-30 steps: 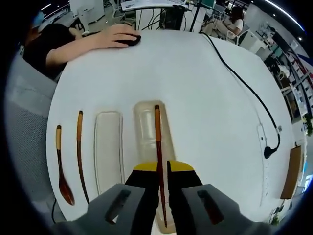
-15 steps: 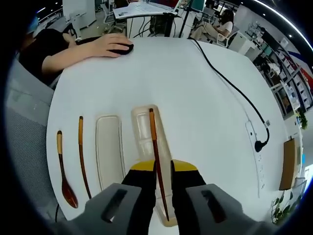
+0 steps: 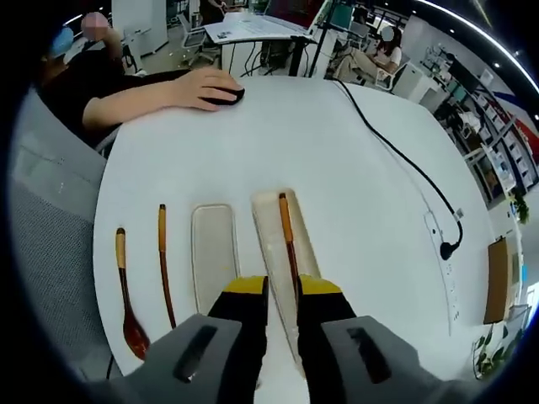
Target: Arrange the utensils inside the cutlery case until each visible utensil rests in its matching compartment.
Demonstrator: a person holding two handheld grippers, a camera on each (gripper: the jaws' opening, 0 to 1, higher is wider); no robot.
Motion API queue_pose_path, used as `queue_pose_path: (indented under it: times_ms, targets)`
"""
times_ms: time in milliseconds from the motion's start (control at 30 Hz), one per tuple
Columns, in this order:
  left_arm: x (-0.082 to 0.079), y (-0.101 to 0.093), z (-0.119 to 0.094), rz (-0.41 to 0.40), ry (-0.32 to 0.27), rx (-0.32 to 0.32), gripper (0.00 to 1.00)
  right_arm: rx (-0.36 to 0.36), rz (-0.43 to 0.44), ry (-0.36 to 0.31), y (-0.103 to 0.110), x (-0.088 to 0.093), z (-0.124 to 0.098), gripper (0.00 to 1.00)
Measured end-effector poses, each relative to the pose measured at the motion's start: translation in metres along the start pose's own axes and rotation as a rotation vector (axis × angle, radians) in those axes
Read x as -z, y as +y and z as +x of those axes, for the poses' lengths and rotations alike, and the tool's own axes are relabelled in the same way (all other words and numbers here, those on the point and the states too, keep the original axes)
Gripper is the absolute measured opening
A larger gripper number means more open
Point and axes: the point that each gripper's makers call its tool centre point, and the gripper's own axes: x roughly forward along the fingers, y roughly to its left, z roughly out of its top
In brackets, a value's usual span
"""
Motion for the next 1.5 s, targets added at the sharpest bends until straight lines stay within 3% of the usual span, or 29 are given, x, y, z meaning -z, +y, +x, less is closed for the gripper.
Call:
queue_pose_path:
  times_ms: [167, 600, 900, 967, 1167, 1500]
  targets:
    - [-0.006, 0.0, -0.003, 0.026, -0.007, 0.002, 0.73, -0.011, -0.003, -0.041, 0.025, -0.008, -0.006, 0.15]
    - [-0.002, 0.004, -0.006, 0.015, -0.018, -0.009, 0.72, 0.009, -0.022, -0.024, 0.046, -0.003, -0.011, 0.14]
    - [0.004, 0.006, -0.008, 0.0, -0.019, -0.015, 0.72, 0.005, 0.033, -0.082, 0.082, -0.009, -0.02, 0.14]
    - [0.005, 0.005, -0.009, -0.001, -0.016, -0.014, 0.72, 0.0, 0.037, -0.093, 0.079, -0.011, -0.018, 0.14]
    - [0.008, 0.002, -0.009, 0.0, -0.008, -0.006, 0.72, -0.003, 0.036, -0.112, 0.101, -0.011, -0.02, 0.14]
    - [0.011, -0.001, -0.006, 0.006, 0.003, 0.007, 0.71, -0.018, 0.122, -0.144, 0.124, 0.002, -0.024, 0.16]
